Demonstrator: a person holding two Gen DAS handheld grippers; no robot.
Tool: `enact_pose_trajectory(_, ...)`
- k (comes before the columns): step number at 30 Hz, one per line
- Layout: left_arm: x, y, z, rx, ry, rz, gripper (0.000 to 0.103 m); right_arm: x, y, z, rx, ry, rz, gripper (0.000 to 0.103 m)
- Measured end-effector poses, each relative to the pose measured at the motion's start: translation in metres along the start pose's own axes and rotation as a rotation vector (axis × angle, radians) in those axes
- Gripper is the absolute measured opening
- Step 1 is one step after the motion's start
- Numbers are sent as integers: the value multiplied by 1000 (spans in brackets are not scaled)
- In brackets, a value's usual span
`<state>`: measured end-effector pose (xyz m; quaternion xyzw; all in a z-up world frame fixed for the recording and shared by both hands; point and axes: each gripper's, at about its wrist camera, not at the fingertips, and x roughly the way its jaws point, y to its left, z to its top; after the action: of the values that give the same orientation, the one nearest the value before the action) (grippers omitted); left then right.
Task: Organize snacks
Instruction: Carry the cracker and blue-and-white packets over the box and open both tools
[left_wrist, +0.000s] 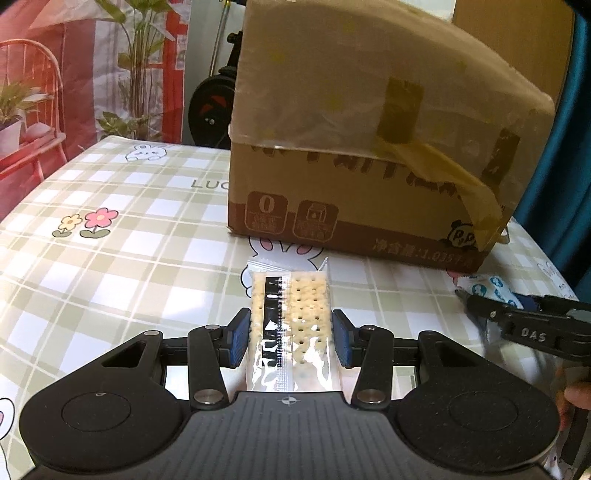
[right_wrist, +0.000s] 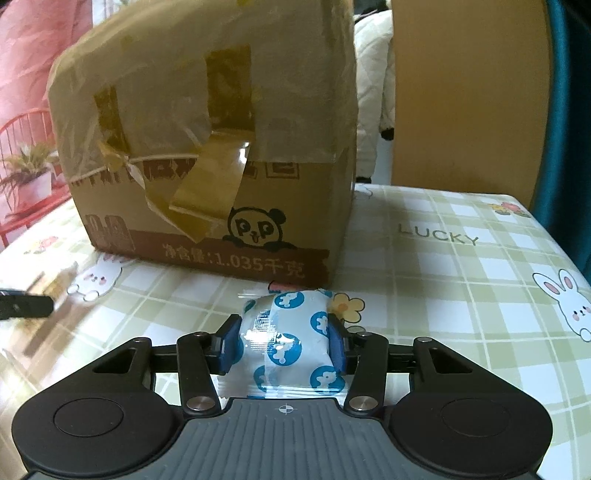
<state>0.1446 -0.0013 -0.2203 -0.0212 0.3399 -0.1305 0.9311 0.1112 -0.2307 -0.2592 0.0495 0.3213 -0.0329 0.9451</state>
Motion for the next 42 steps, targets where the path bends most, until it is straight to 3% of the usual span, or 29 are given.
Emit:
enact_pose_trajectory(8, -16, 0, 7, 21, -54, -9, 48, -7, 8, 5, 0, 44, -37, 42)
enact_pose_trajectory(21, -44, -6, 45, 48, -191, -54, 48, -78, 5, 21, 80, -109, -16, 42)
enact_pose_trajectory(34, -65, -16, 101, 95, -322, -137, 48, -132, 0, 100, 44, -354, -11, 42)
enact_pose_trajectory(42, -72, -23, 147, 134, -407, -145, 48, -131, 2, 159, -17, -426, 22, 42)
